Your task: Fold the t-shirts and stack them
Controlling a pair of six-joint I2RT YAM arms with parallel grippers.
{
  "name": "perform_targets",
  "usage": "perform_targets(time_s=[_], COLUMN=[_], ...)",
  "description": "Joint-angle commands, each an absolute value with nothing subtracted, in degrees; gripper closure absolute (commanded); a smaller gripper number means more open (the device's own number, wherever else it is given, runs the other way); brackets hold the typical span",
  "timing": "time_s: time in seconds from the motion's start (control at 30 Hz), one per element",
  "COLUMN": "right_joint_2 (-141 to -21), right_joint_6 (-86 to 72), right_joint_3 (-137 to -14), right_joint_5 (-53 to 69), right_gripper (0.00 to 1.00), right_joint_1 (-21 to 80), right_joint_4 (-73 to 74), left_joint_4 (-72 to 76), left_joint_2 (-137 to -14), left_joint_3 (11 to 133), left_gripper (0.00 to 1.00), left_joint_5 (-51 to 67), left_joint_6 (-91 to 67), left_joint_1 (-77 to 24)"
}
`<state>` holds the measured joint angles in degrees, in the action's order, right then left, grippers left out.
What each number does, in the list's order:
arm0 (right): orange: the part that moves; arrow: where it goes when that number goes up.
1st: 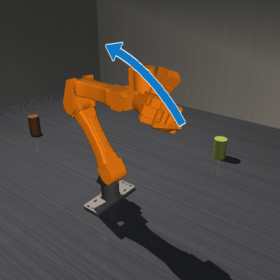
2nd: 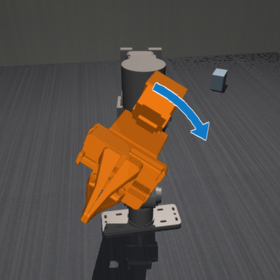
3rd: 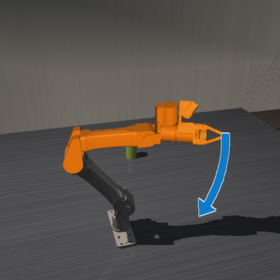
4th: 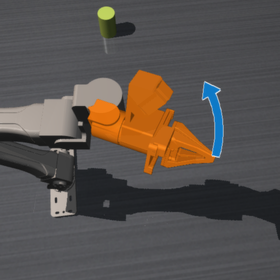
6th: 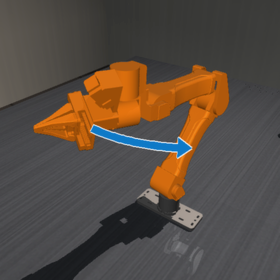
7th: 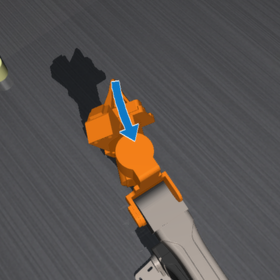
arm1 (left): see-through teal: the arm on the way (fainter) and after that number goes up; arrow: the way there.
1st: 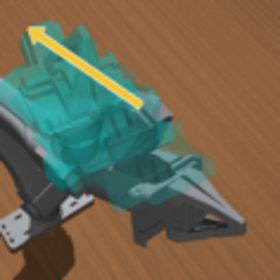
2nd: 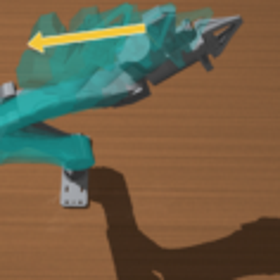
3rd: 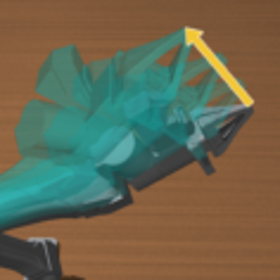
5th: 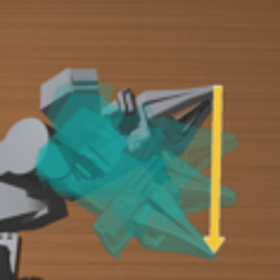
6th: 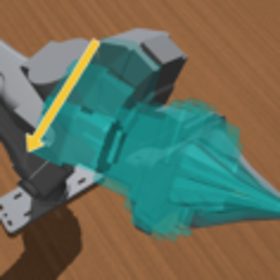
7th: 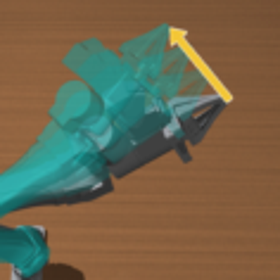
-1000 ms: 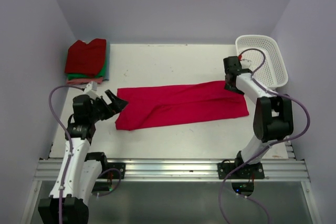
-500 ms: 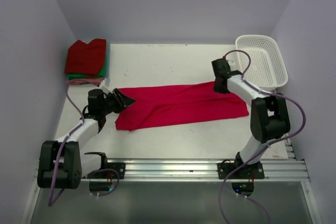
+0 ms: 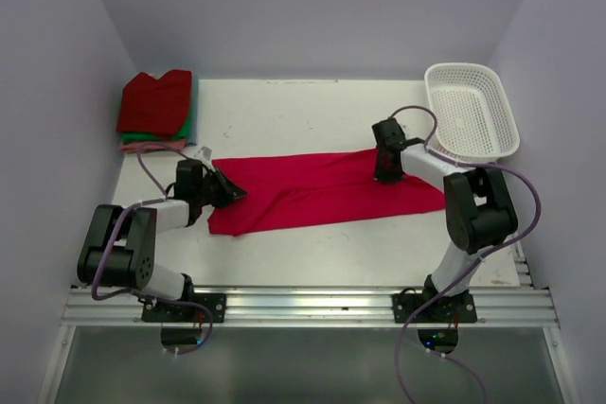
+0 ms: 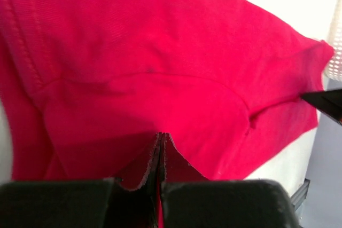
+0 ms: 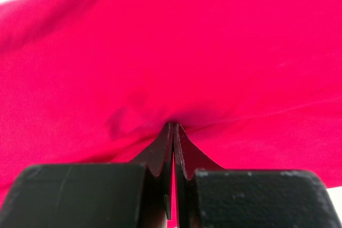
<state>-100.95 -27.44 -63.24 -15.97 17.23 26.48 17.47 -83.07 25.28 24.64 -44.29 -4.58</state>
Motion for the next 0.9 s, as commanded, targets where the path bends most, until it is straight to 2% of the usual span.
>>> perform_targets(time_s=[0.0,0.13,0.37,0.5,0.67,0.87], right_joint_2=[-96.9,-94.1,-92.3,-91.4,-93.2,-95.4], right_joint_6=[-27.2,-26.5,-26.9,-27.2,-26.5,-26.5], right_joint_3=[-60.9,-59.4,-58.1,-57.7,-61.2,-65.0], right_joint_5=[-10.1,-9.3,-8.4,-3.0,-2.5,-4.3], right_gripper=[1.0,1.0,1.0,1.0,1.0,1.0], right_joint_1=[20.0,24.9,27.3,28.9,34.0,35.6], right_joint_4=[22.9,21.8,21.4,18.0,18.1,20.6], left_joint_4=[15.0,12.4,7.8,7.1,7.0,7.0], left_joint_2=[-85.9,-89.5,-91.2,-93.1,-93.3,-95.1], left_joint_3=[28.9,31.8,37.9,40.2,42.1,44.7], left_gripper=[1.0,1.0,1.0,1.0,1.0,1.0], left_joint_5=[19.6,17.8,15.5,15.0,12.7,12.2], left_joint_6=[-42.0,-40.6,-37.6,-37.1,-36.4,-36.6], left_joint_1=[-4.7,-3.0,2.1,2.8,3.6,6.0])
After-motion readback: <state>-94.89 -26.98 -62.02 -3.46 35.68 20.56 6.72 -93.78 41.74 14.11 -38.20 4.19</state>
